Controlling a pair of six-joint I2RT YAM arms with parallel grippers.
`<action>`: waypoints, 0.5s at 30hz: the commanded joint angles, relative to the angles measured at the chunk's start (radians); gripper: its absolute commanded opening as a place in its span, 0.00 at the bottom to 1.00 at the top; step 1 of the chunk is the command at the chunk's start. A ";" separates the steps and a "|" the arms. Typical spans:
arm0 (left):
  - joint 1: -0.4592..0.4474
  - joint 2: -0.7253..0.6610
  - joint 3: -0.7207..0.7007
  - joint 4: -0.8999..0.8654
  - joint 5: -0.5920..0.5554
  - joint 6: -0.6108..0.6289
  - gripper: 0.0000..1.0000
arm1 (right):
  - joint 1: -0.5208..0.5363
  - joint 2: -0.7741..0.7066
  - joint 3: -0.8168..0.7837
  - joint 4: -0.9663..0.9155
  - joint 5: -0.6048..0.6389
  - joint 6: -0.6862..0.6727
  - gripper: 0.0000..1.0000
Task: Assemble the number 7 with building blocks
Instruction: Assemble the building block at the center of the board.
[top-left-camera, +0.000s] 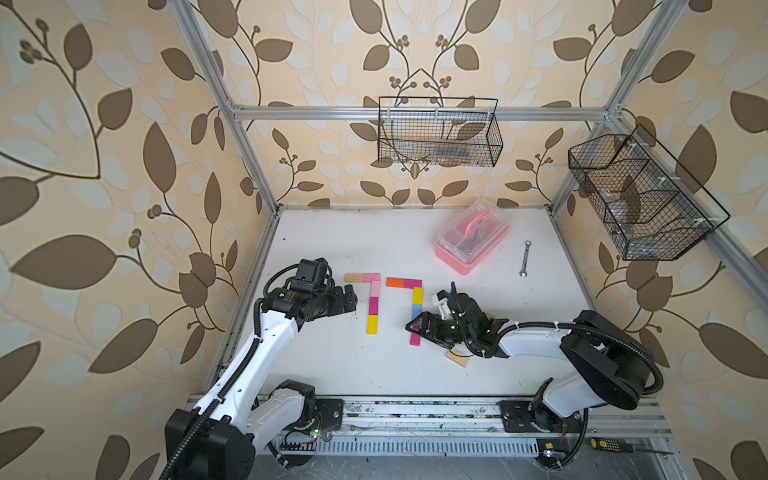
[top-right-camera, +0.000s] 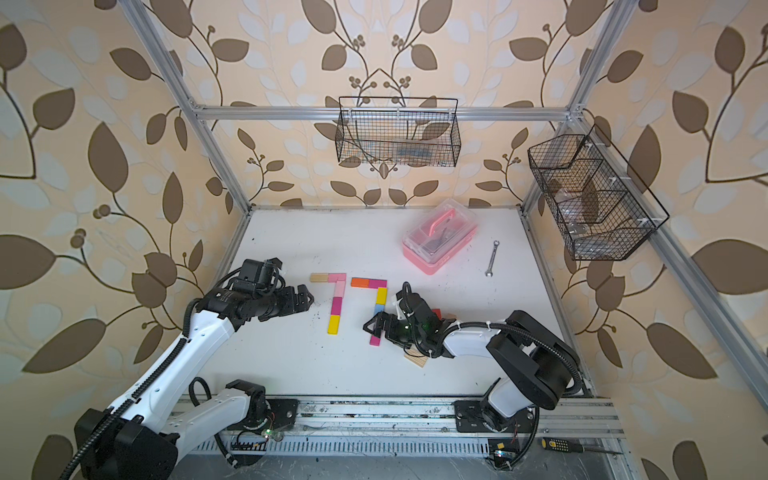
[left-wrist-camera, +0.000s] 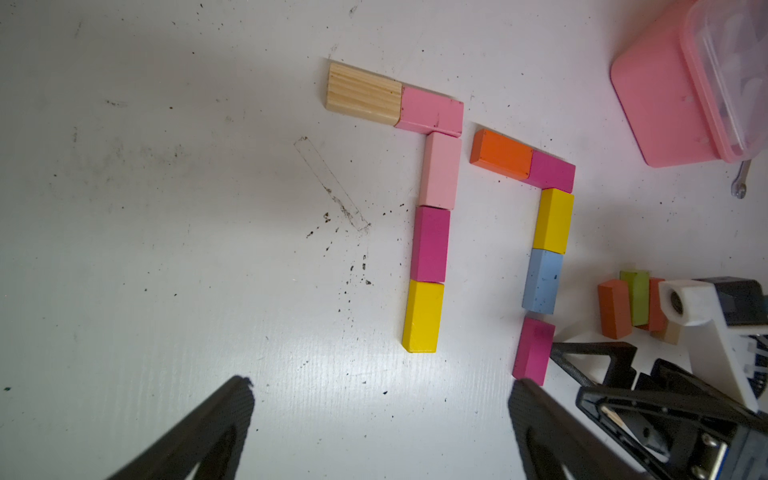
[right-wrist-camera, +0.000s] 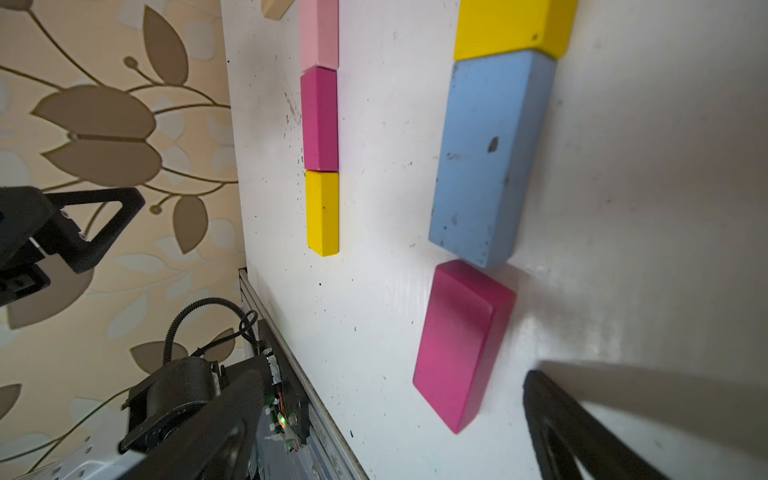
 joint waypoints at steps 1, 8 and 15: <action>0.004 -0.012 0.000 0.009 -0.003 0.024 0.99 | -0.005 -0.001 -0.018 -0.008 0.003 -0.008 0.99; 0.004 -0.011 0.000 0.011 0.002 0.025 0.99 | -0.002 0.030 -0.017 0.025 -0.009 0.002 0.99; 0.004 -0.011 -0.002 0.009 0.004 0.026 0.99 | -0.002 0.060 -0.007 0.045 -0.014 0.005 0.99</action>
